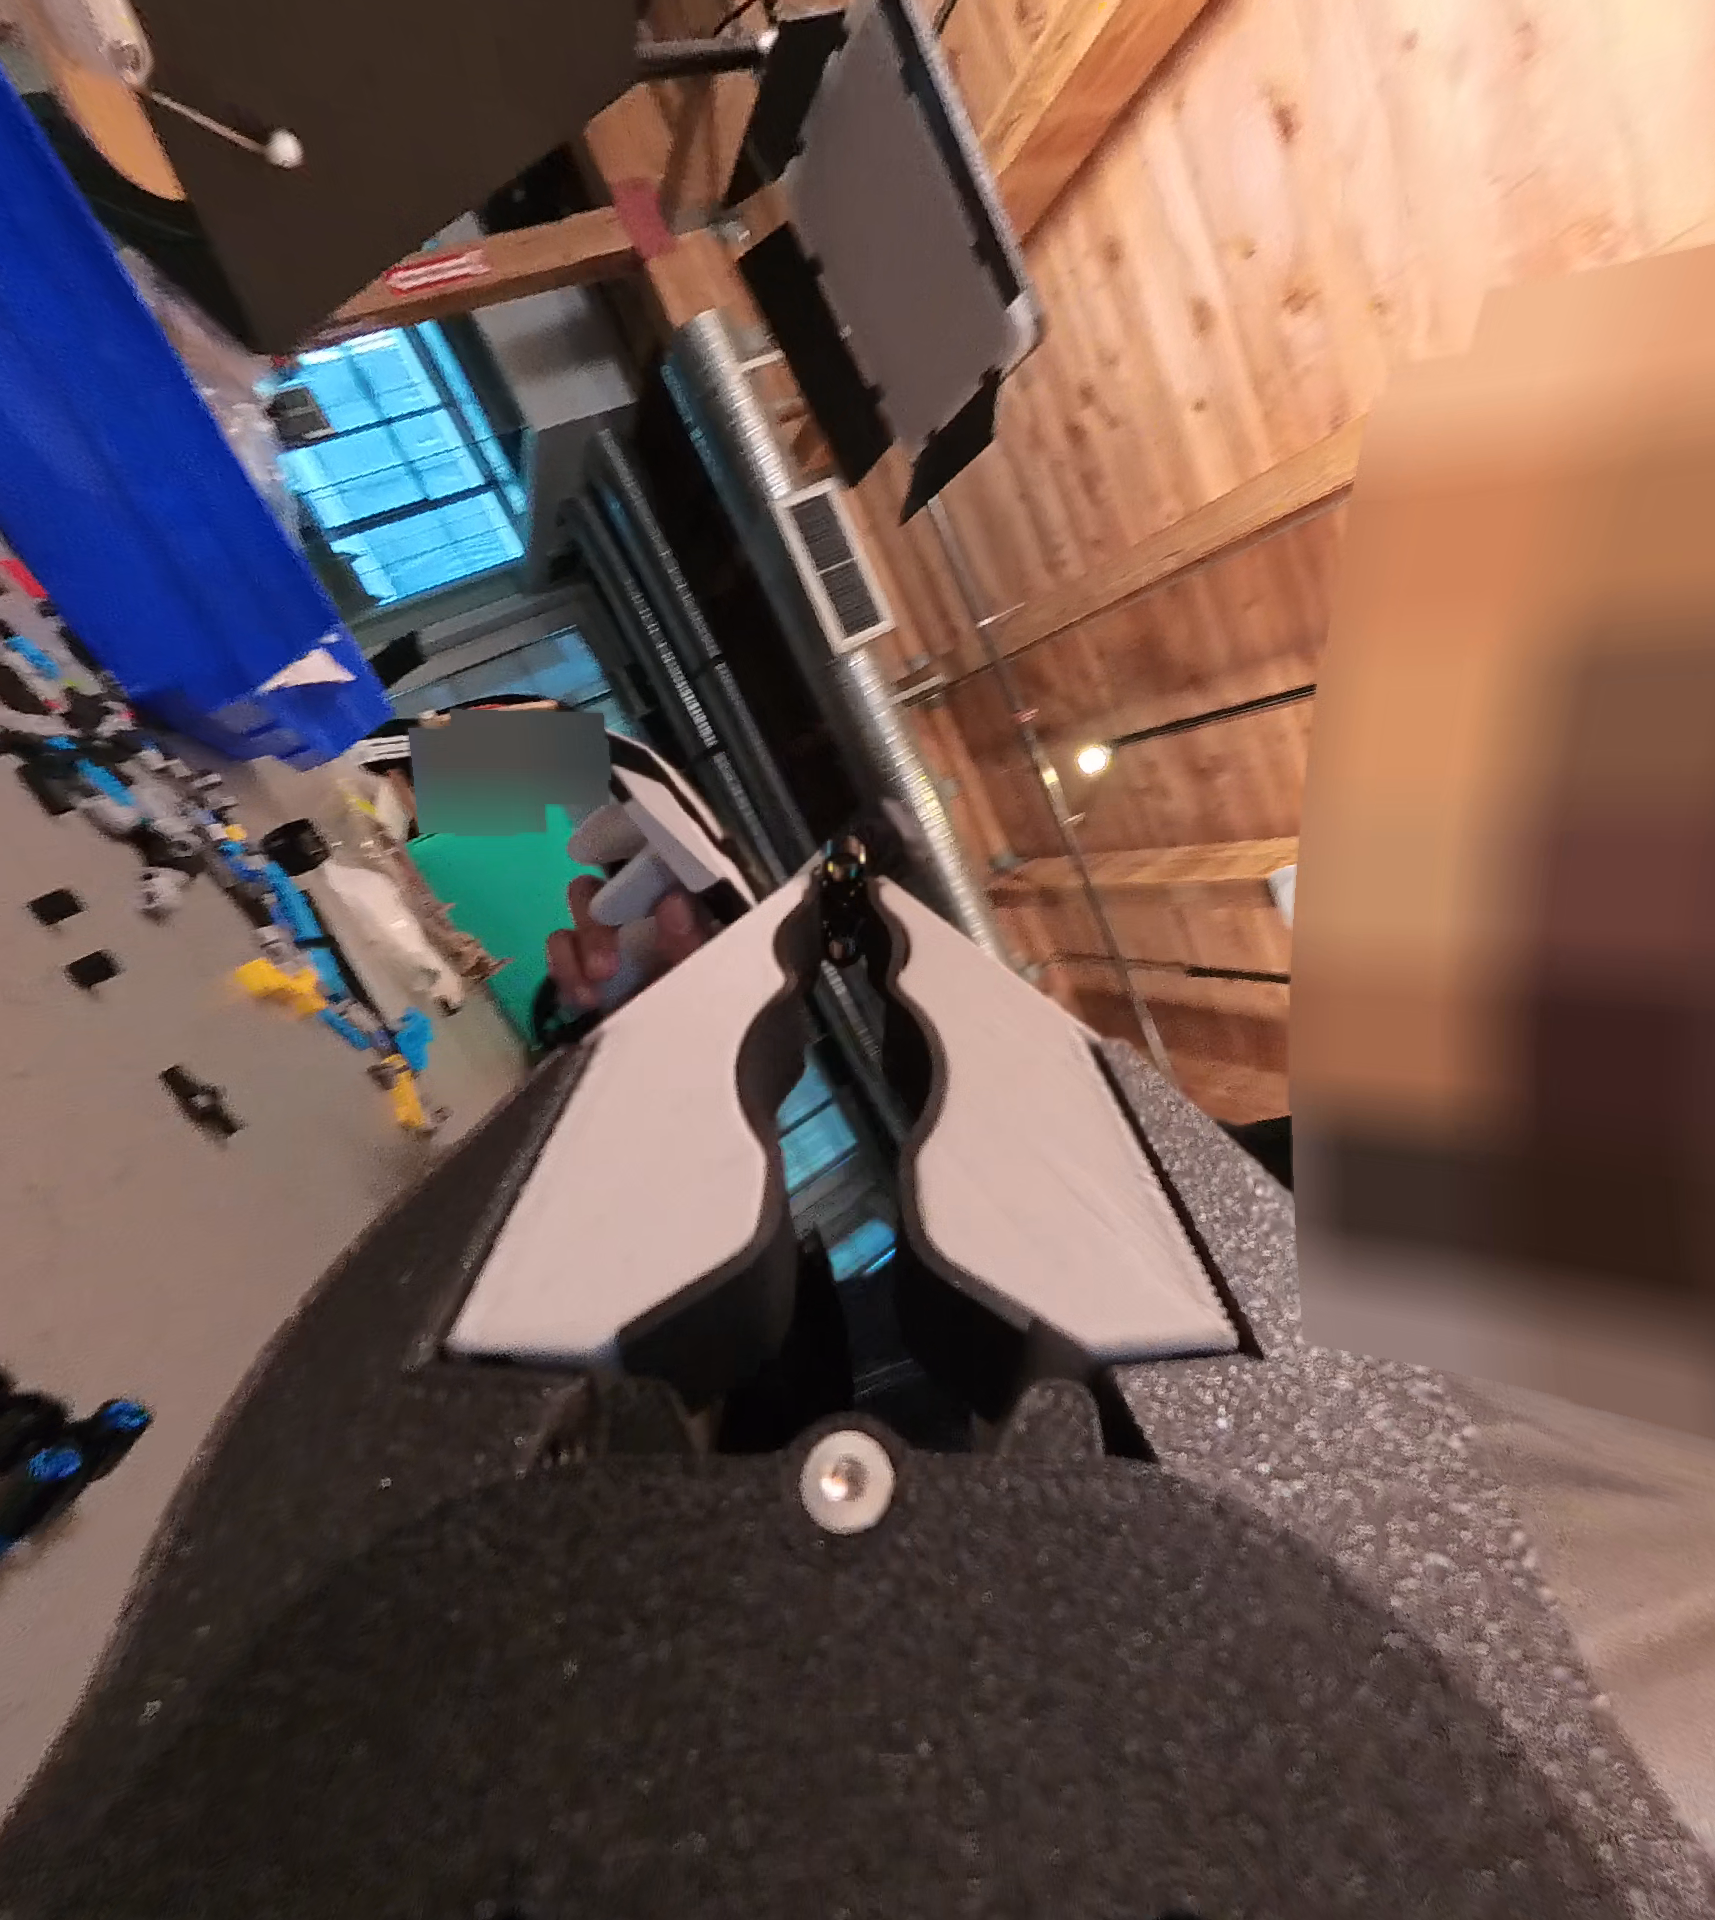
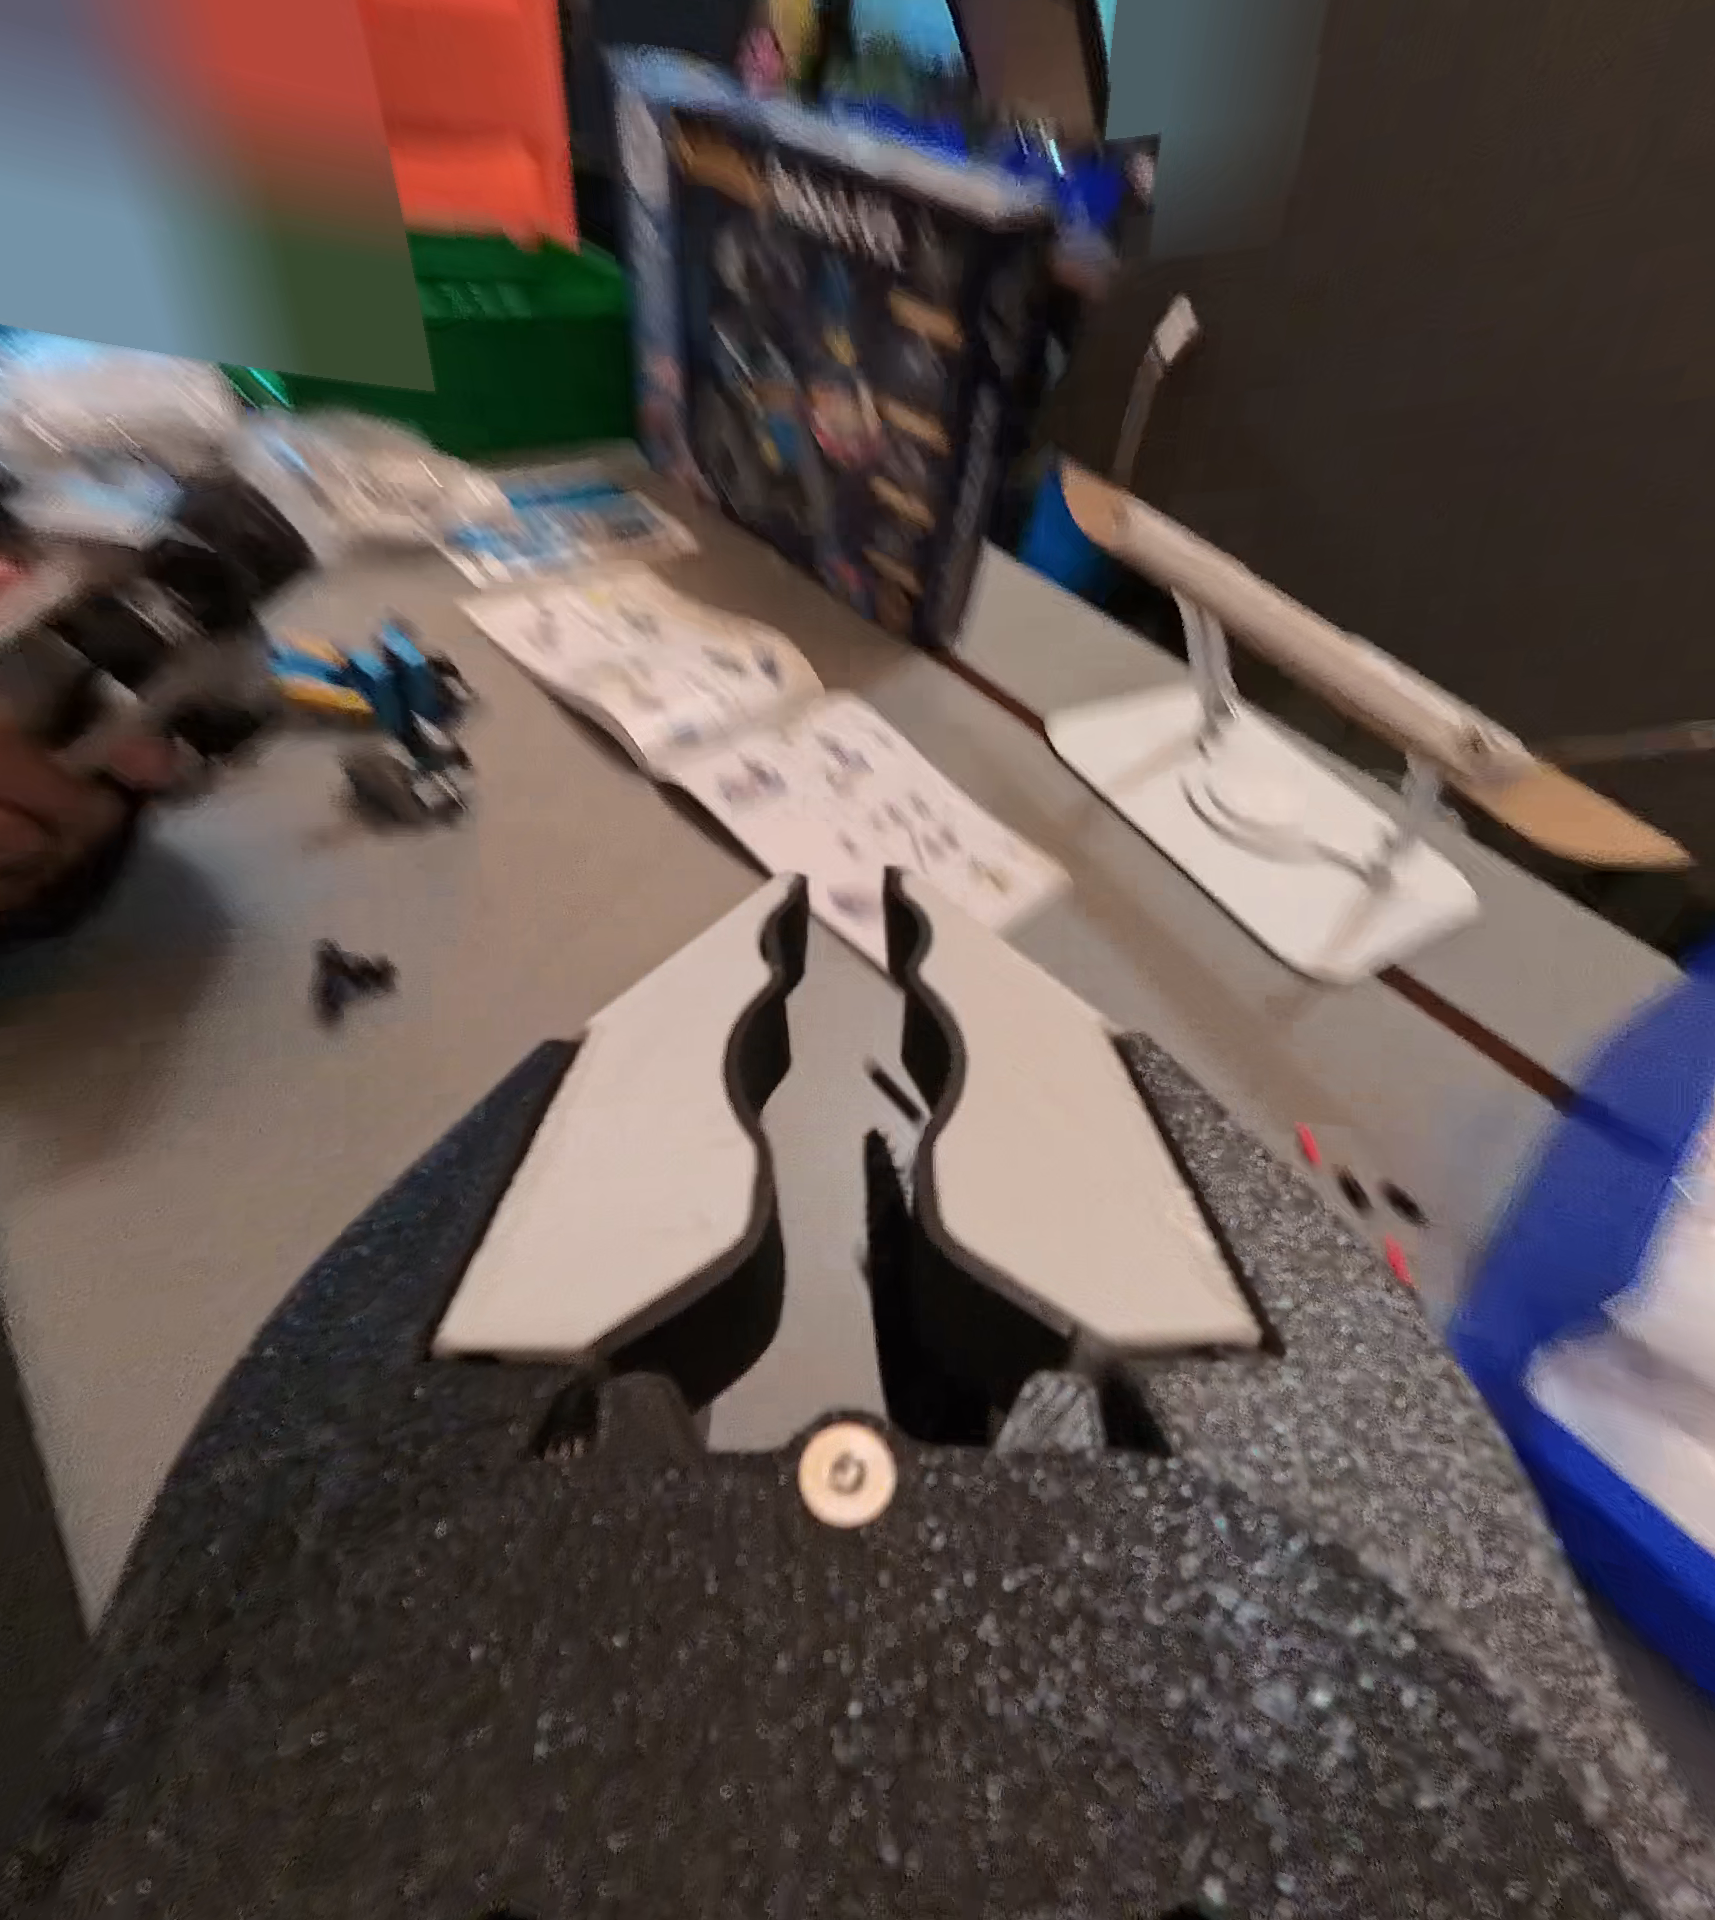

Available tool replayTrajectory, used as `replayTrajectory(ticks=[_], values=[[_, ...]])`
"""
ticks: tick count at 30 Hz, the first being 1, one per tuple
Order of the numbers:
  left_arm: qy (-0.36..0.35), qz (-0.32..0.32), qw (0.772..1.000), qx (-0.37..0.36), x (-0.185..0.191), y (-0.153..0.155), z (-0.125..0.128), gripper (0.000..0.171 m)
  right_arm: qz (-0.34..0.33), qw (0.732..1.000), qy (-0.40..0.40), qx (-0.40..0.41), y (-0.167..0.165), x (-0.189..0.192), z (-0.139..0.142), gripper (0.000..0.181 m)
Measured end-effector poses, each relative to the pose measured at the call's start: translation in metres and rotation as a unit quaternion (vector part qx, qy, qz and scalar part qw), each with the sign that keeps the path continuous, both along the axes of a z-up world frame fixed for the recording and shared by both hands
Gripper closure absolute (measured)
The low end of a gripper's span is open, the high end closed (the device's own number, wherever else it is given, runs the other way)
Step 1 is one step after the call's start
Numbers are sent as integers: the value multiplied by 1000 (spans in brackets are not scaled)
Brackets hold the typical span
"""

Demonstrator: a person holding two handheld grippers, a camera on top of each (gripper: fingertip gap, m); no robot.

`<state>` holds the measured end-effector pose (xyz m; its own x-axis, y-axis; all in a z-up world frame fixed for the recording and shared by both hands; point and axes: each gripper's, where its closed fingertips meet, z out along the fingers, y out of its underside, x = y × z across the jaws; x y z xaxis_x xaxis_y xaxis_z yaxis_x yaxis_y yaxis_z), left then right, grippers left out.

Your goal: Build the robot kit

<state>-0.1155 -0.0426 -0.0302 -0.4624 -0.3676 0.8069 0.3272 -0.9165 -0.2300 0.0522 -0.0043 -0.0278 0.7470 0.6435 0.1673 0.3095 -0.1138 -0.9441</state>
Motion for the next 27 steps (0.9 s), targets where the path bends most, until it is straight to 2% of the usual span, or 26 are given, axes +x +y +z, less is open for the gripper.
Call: replayTrajectory(ticks=[2, 4, 7, 11, 17, 21, 27], values=[[45, 4, 999, 14, 8, -2, -9, 166, -46, 995, -71, -48, -2, 34, -28, 155], [71, 11, 997, 28, 11, -2, -12, 165, -92, 985, -105, -101, -6, 67, -51, 153], [112, 11, 993, 43, 17, -5, -20, 165, -117, 976, -95, -156, -21, 99, -71, 155], [122, 3, 991, 51, 21, -9, -22, 165, -171, 956, -92, -219, -39, 144, -96, 153], [118, -6, 992, 40, 22, -9, -24, 165, -188, 942, -100, -258, -44, 161, -123, 157], [120, -6, 992, 40, 22, -9, -24, 165, -173, 941, -101, -274, -41, 162, -132, 164], [119, -7, 992, 37, 22, -8, -25, 166, -170, 932, -133, -293, -37, 166, -144, 164]])
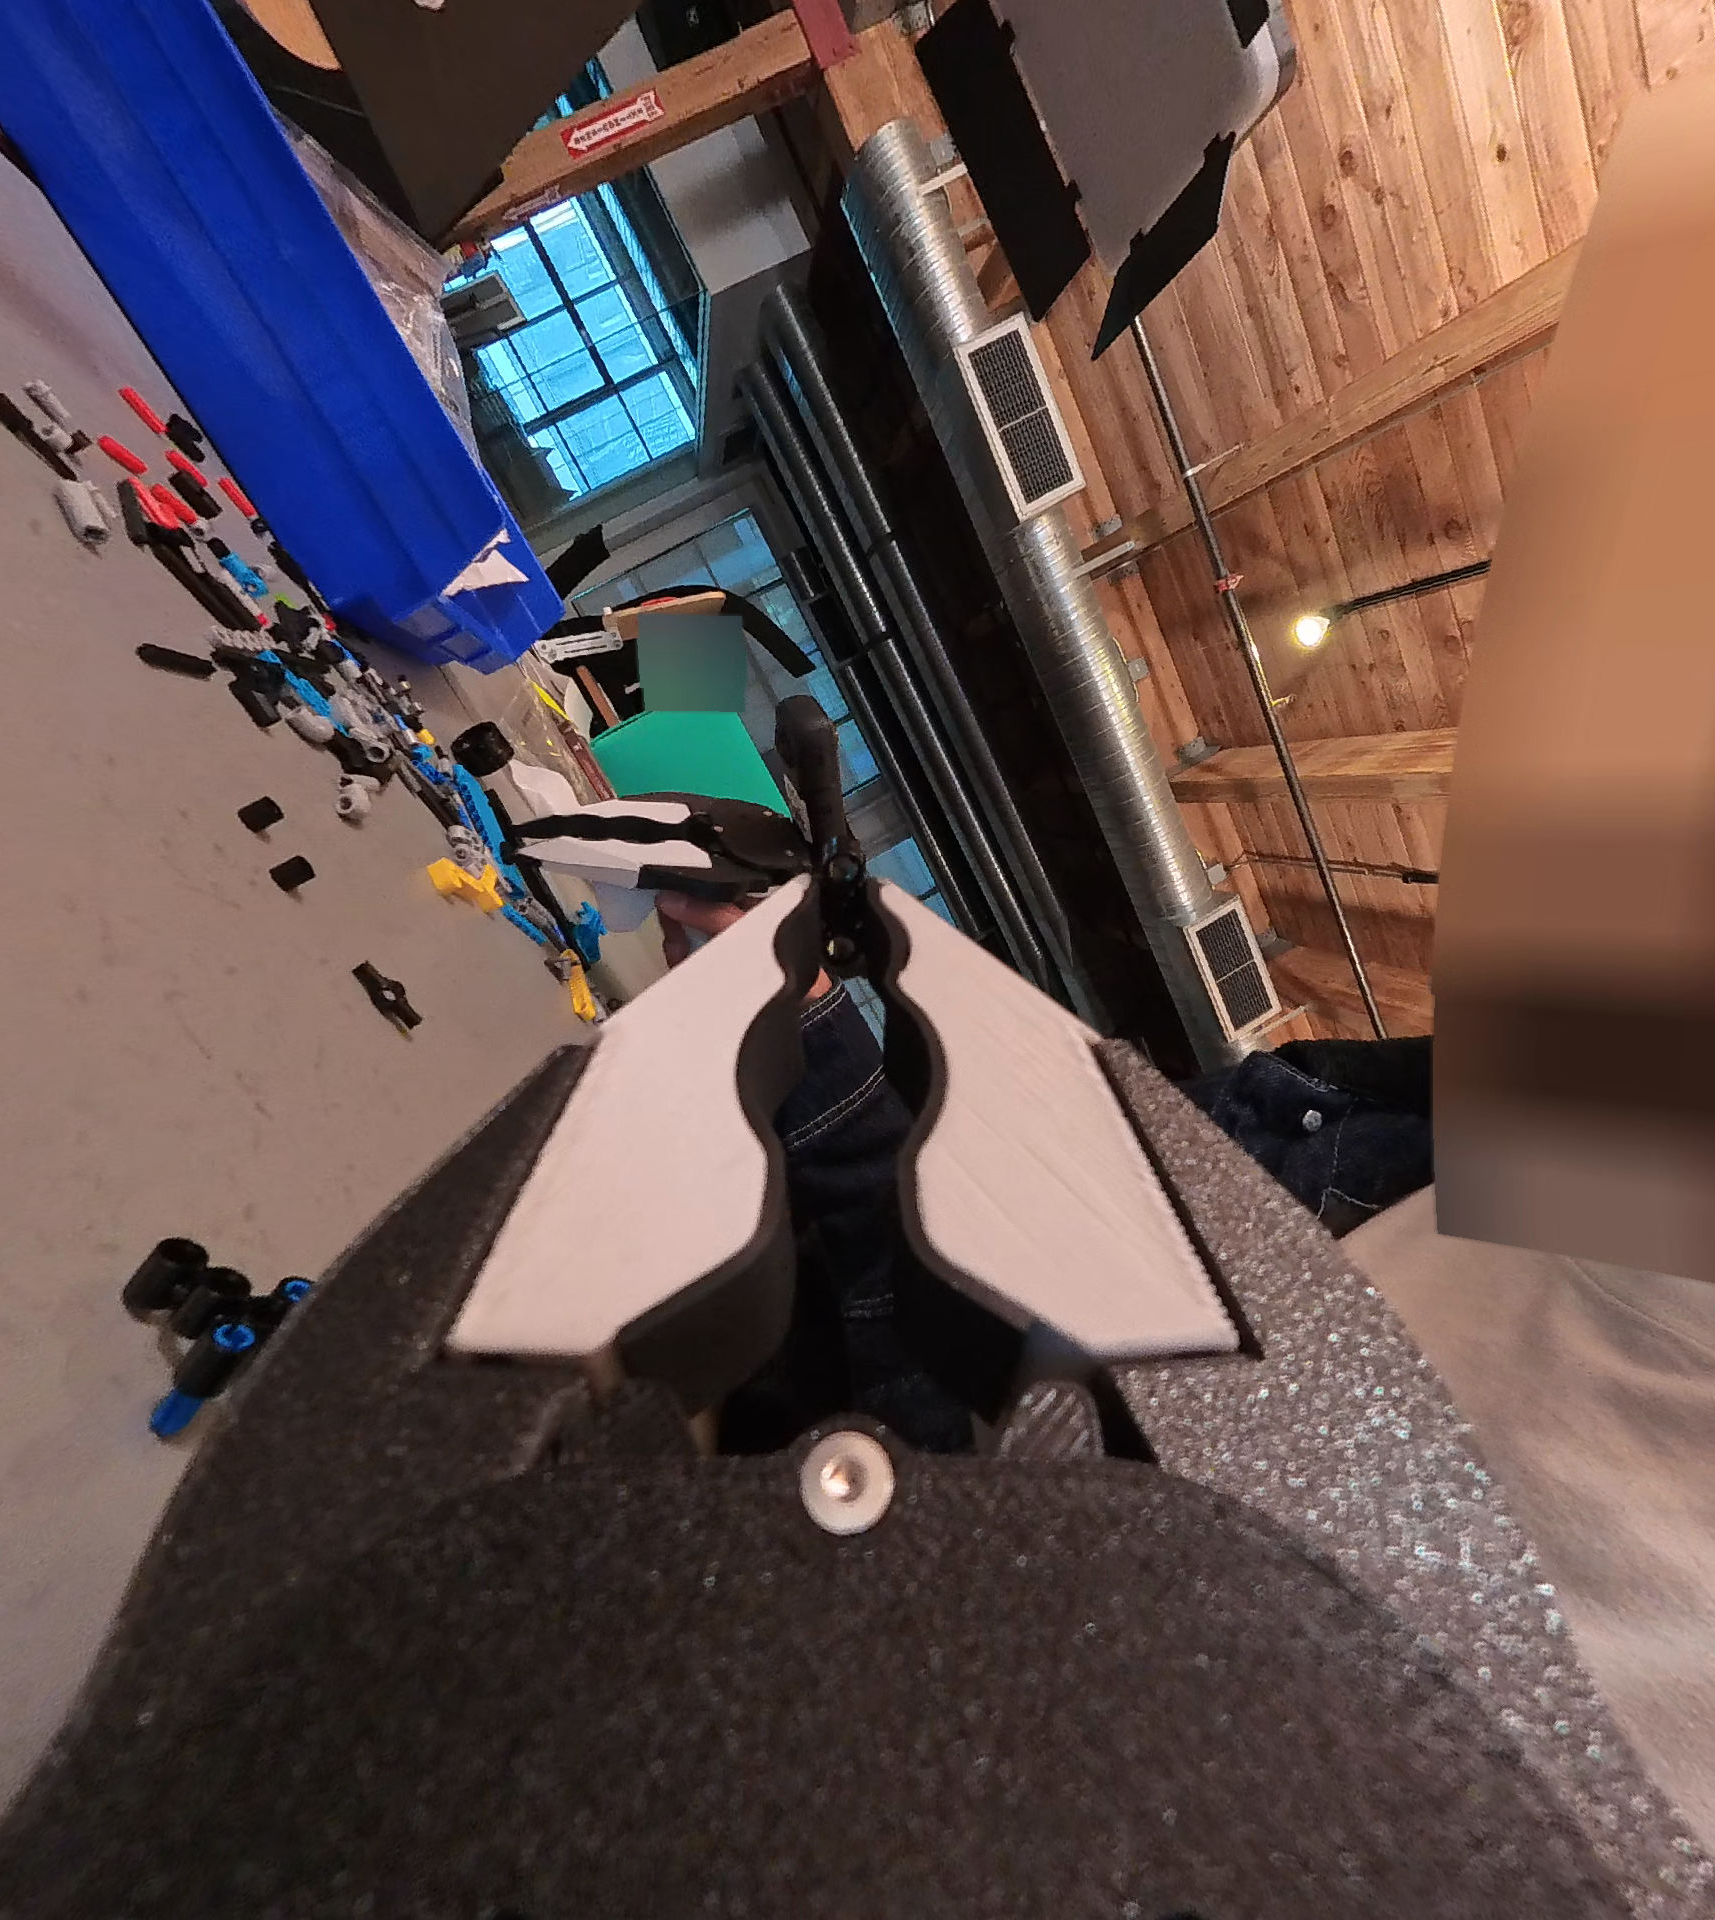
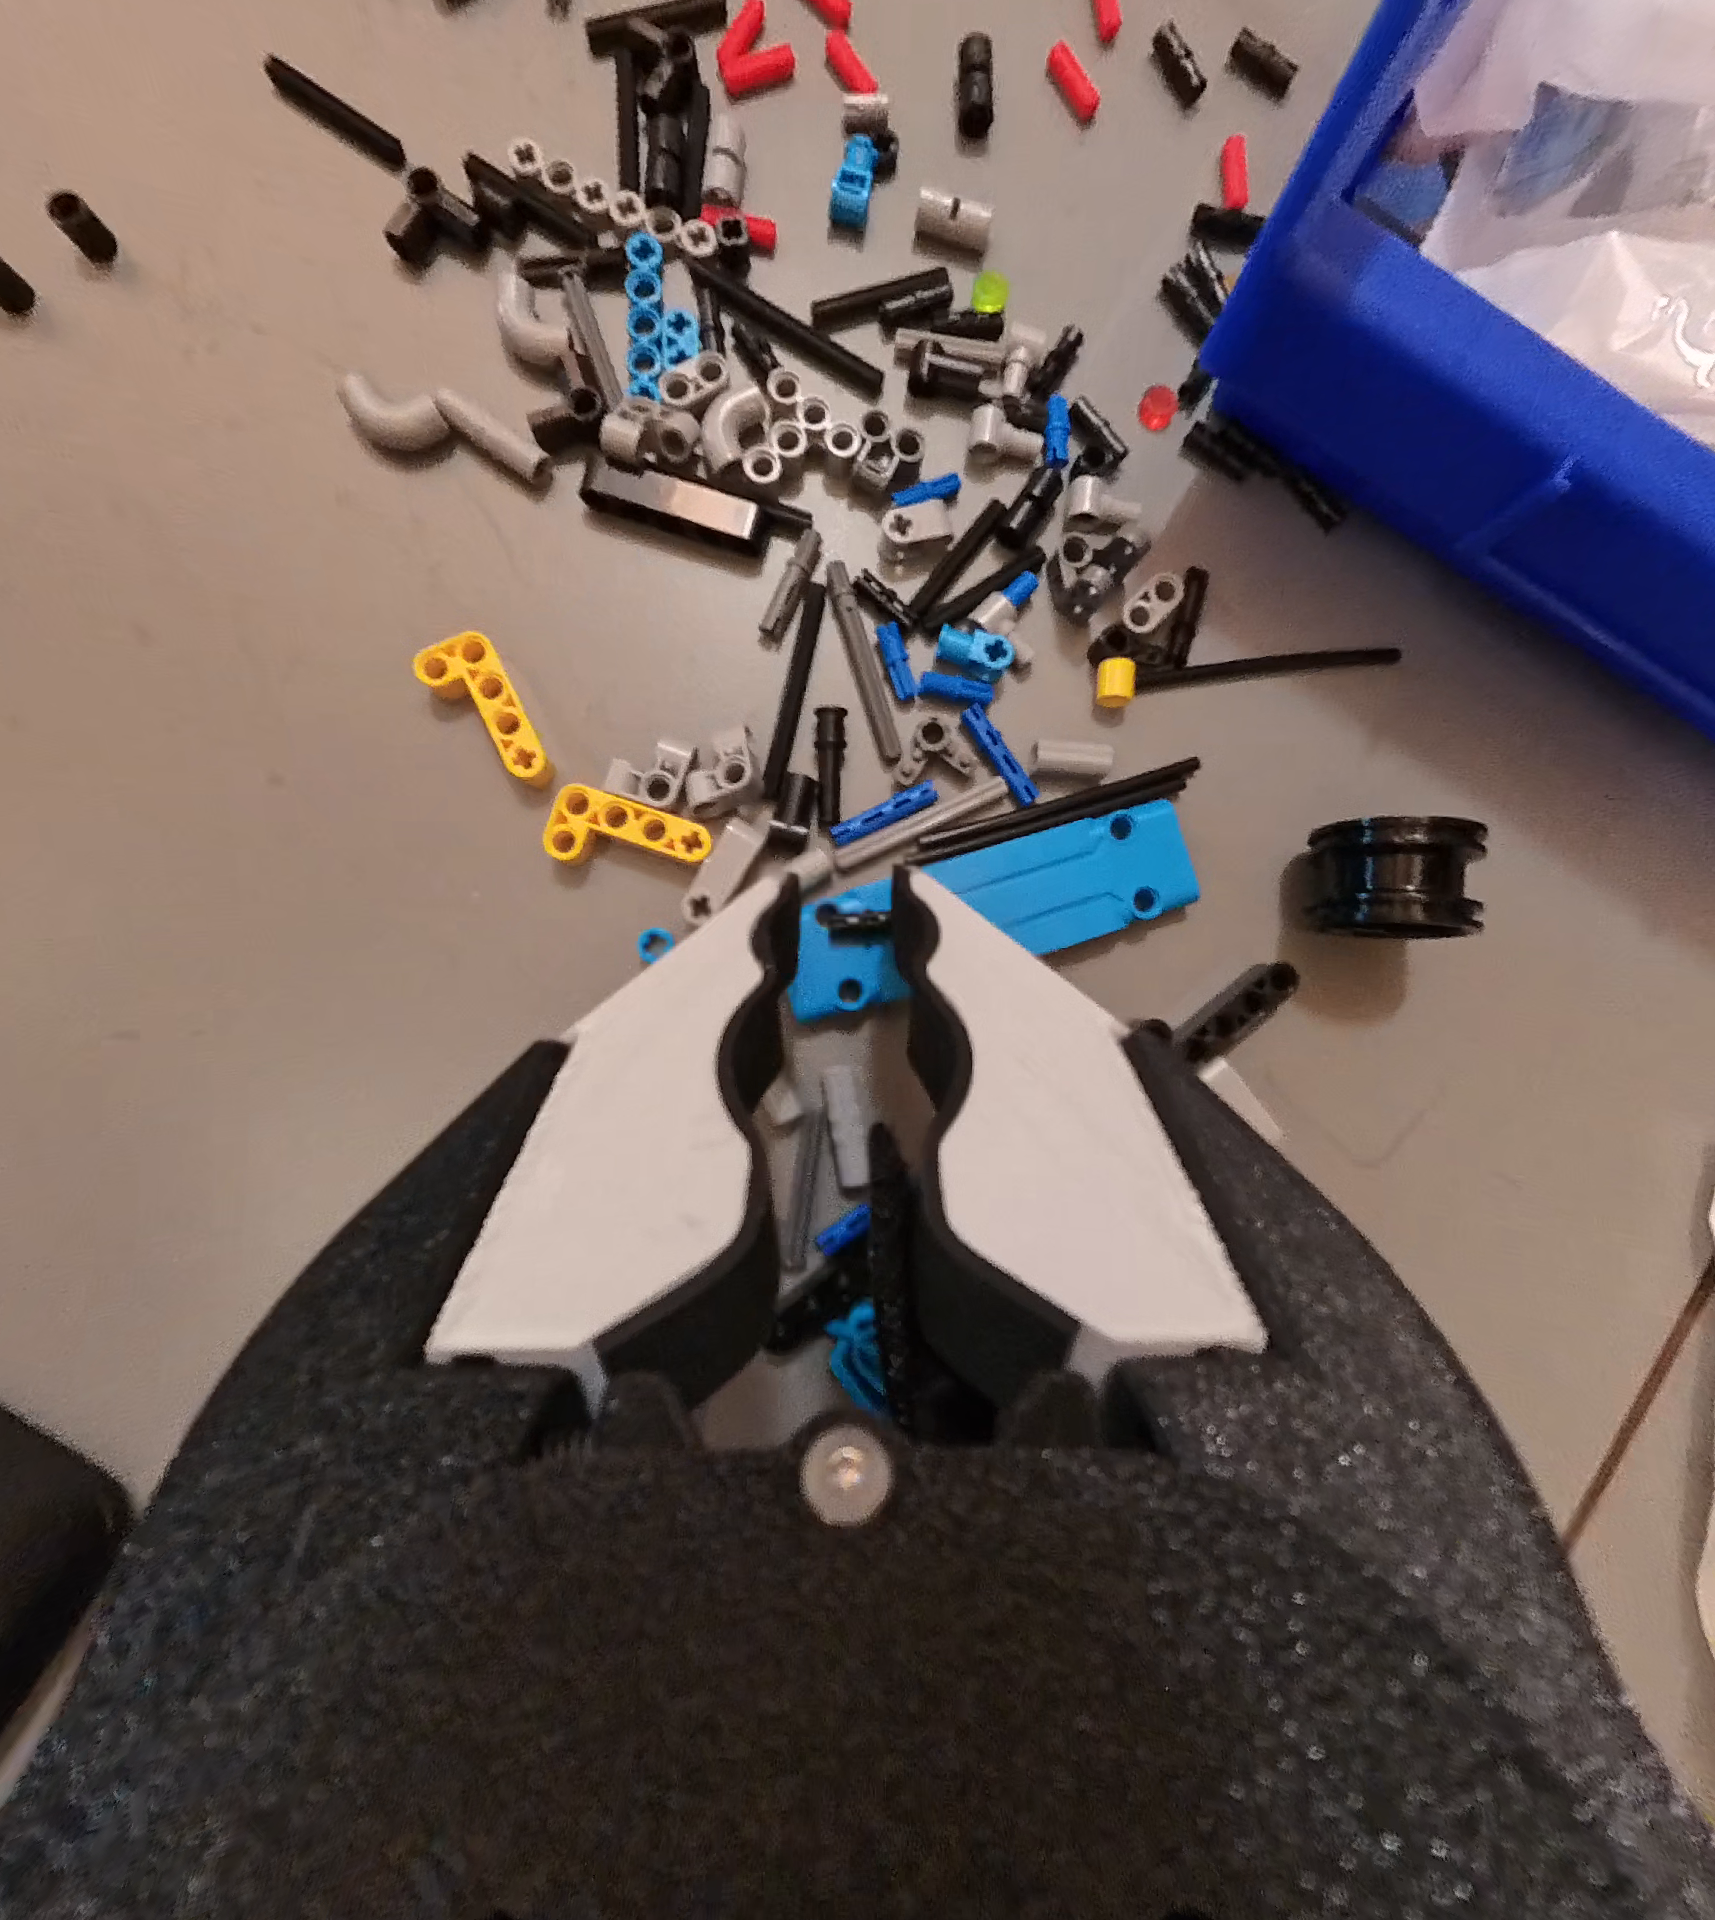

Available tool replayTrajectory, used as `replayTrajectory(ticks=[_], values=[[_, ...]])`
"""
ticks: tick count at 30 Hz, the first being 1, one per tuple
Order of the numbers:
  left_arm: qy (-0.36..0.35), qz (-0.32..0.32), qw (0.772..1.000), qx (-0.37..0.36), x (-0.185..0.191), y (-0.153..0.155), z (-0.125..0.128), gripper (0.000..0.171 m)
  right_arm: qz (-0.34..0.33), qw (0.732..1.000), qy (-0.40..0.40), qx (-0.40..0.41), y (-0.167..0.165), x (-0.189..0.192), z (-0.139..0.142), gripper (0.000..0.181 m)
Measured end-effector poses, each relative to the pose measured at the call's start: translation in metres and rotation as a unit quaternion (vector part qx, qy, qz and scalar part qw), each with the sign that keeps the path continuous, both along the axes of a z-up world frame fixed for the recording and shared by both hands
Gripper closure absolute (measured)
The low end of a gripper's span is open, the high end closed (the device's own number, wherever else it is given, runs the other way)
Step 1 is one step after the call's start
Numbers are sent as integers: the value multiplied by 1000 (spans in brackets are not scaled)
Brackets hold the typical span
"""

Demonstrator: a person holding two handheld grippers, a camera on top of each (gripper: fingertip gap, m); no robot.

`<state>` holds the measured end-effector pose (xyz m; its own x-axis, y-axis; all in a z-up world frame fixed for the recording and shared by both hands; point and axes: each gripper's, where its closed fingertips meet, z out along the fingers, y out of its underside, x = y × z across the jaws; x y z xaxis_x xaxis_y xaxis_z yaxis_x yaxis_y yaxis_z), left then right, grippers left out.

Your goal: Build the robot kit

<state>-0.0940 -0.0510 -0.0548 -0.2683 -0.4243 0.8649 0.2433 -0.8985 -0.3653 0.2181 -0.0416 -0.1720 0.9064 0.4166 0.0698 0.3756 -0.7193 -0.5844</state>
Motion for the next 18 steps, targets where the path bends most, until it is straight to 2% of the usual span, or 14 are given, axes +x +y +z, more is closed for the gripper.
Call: replayTrajectory(ticks=[6, 18], values=[[-3, -5, 1000, -4, 1, -1, 0, 166, -14, 1000, 6, -10, -7, 19, 7, 167], [-3, -6, 1000, -5, 0, 0, 0, 166, -2, 999, 45, -16, -5, 8, -3, 163]])
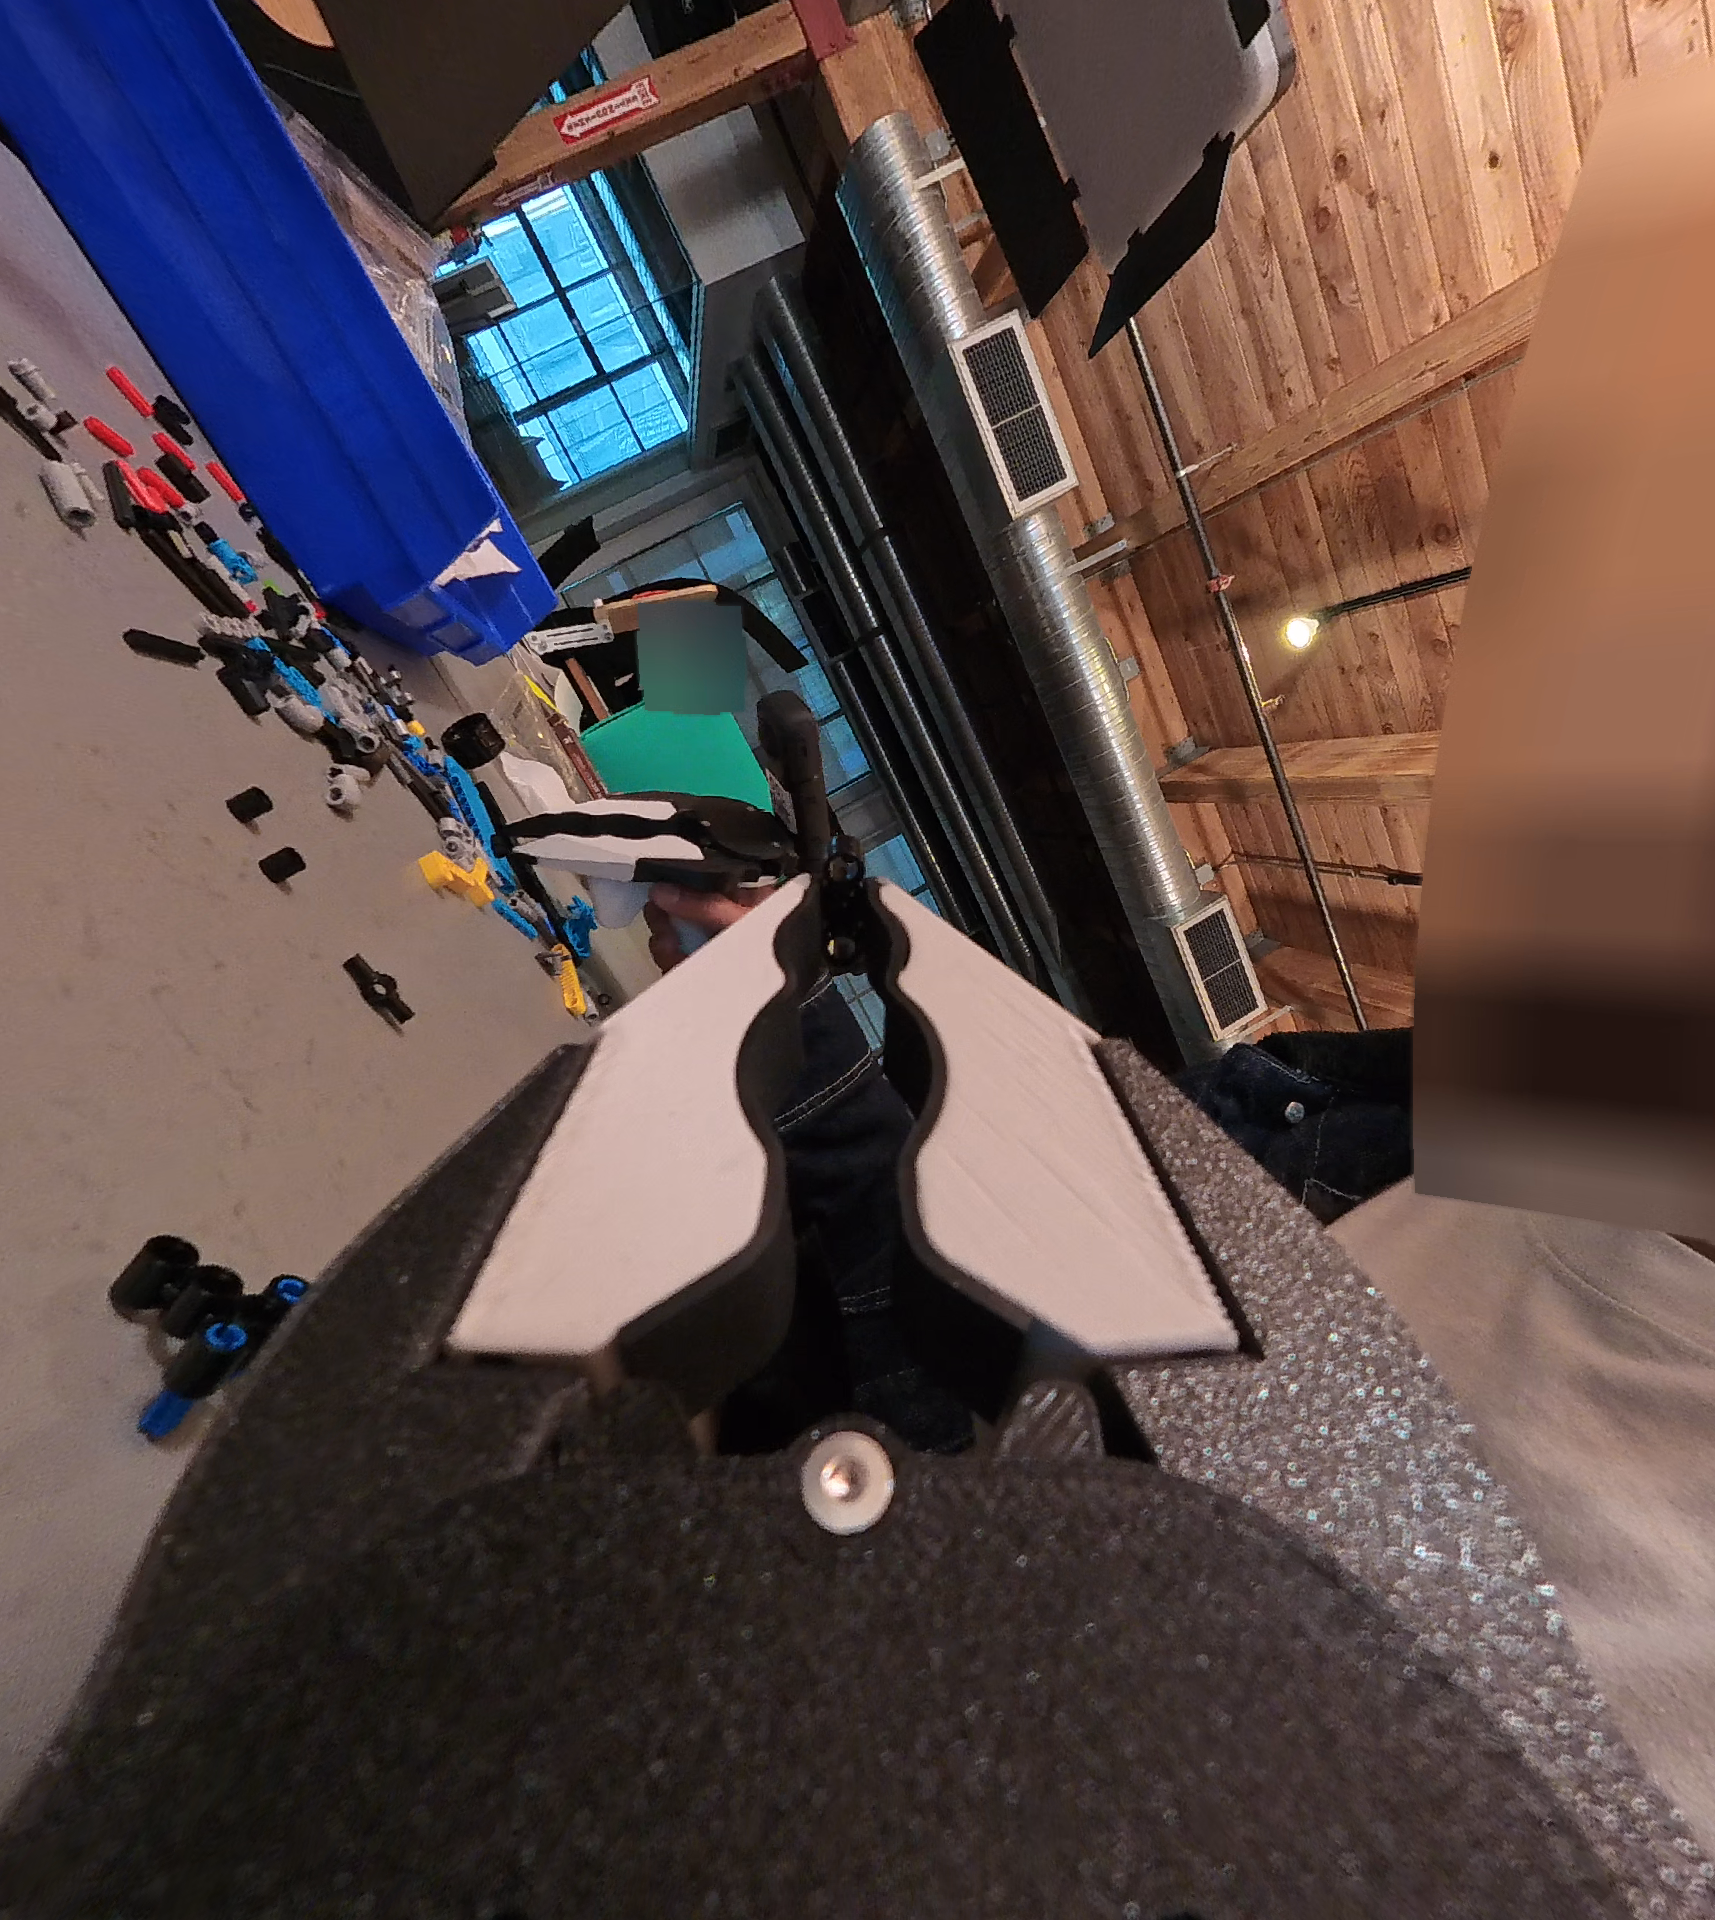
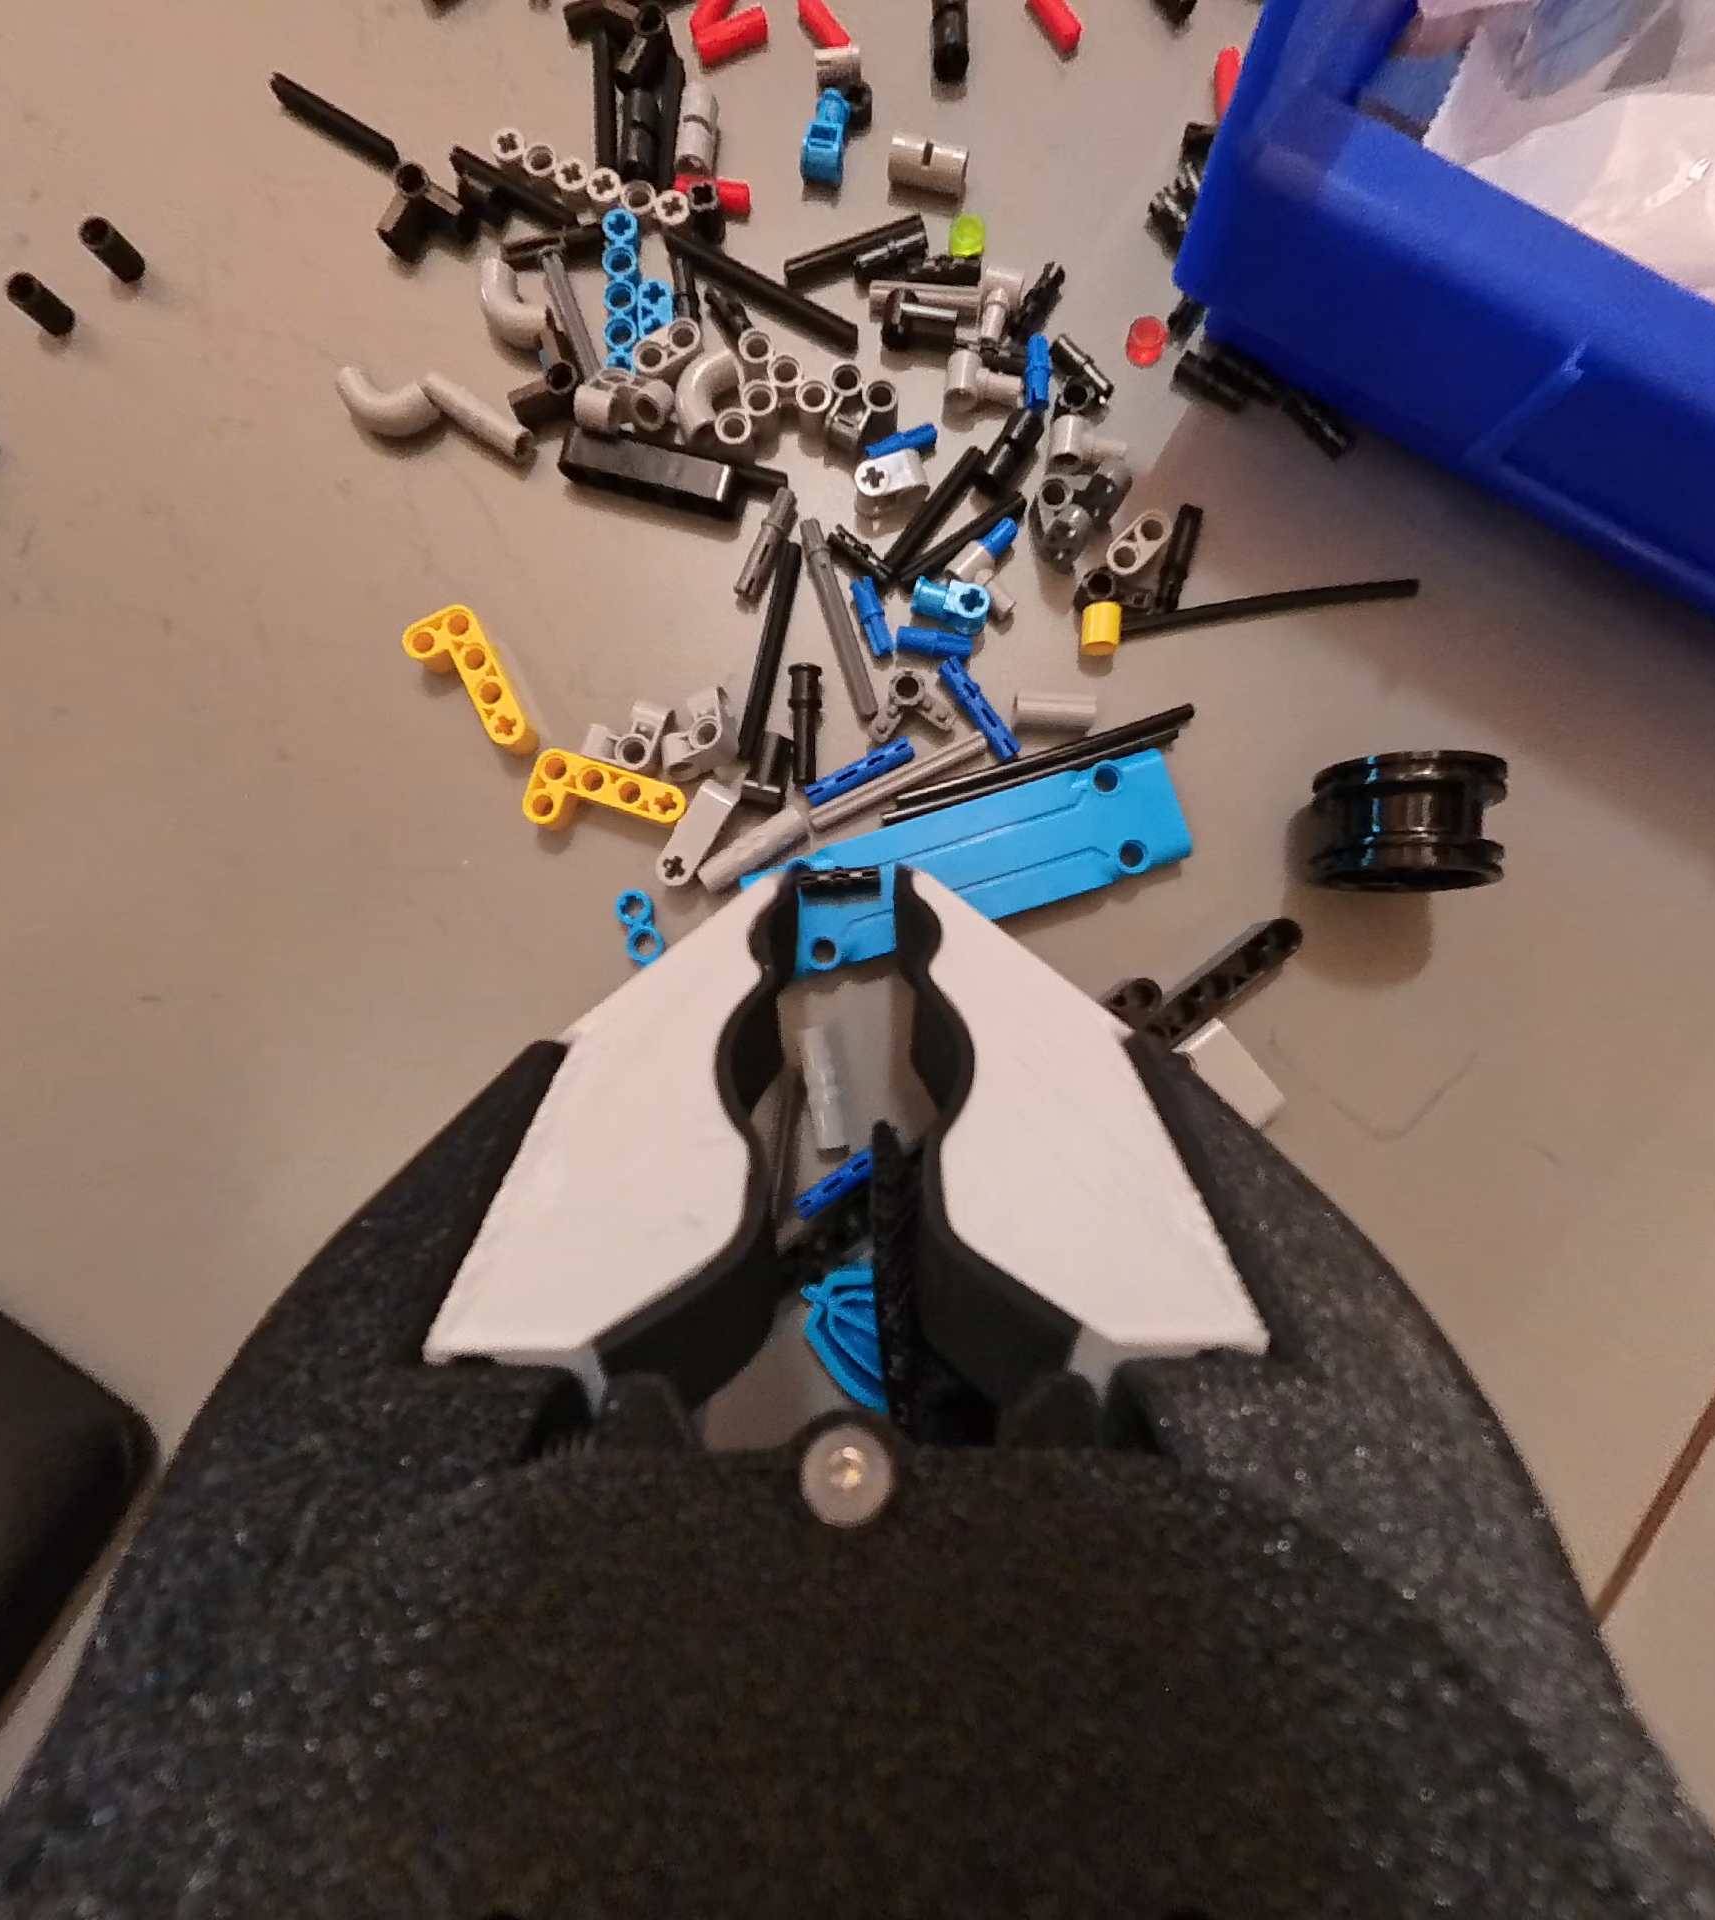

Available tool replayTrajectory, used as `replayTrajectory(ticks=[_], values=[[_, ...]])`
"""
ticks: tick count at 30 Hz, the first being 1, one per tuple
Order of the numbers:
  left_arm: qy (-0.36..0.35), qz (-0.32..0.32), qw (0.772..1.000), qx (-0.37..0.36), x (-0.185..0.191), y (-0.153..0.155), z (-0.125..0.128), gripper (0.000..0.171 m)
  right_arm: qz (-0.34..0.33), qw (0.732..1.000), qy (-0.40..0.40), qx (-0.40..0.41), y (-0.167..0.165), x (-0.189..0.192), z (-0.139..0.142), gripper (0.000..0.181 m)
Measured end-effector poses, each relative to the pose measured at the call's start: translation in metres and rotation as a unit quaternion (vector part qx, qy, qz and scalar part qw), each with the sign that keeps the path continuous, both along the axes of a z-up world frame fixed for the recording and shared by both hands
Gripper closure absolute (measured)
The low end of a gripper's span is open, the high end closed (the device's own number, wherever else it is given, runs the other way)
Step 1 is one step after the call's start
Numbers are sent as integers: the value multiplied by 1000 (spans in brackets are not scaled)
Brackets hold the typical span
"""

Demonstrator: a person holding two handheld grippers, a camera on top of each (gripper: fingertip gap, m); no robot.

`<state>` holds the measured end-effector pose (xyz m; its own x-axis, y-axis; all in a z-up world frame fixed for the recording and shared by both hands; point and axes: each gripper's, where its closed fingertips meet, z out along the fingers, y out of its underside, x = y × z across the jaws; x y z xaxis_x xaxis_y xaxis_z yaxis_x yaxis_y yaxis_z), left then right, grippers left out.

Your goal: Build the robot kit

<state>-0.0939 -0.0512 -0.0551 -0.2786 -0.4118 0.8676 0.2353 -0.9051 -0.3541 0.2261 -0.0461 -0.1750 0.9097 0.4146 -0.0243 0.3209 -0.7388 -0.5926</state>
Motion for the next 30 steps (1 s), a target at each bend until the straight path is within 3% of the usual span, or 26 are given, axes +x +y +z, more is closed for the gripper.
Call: replayTrajectory(ticks=[12, 14, 17, 20, 23, 27, 30], values=[[0, -2, 1000, 1, 0, -1, 0, 165, 19, 1000, 12, 9, -2, -9, 2, 173], [0, -2, 1000, 1, 1, -1, 0, 166, 65, 997, 31, 25, -6, -37, 14, 173], [1, -3, 1000, 2, 1, -1, 0, 166, 188, 978, 91, 25, -29, -117, 23, 173], [3, -3, 1000, 5, 1, -2, 0, 165, 271, 959, 78, 12, -48, -175, 5, 173], [4, -2, 1000, 7, 1, -2, 0, 165, 291, 955, 49, 1, -51, -190, -12, 173], [4, -3, 1000, 8, 1, -3, 1, 165, 305, 951, 50, -6, -55, -193, -13, 171], [6, -3, 1000, 9, 2, -3, 0, 165, 347, 937, -30, 1, -56, -191, -7, 163]])
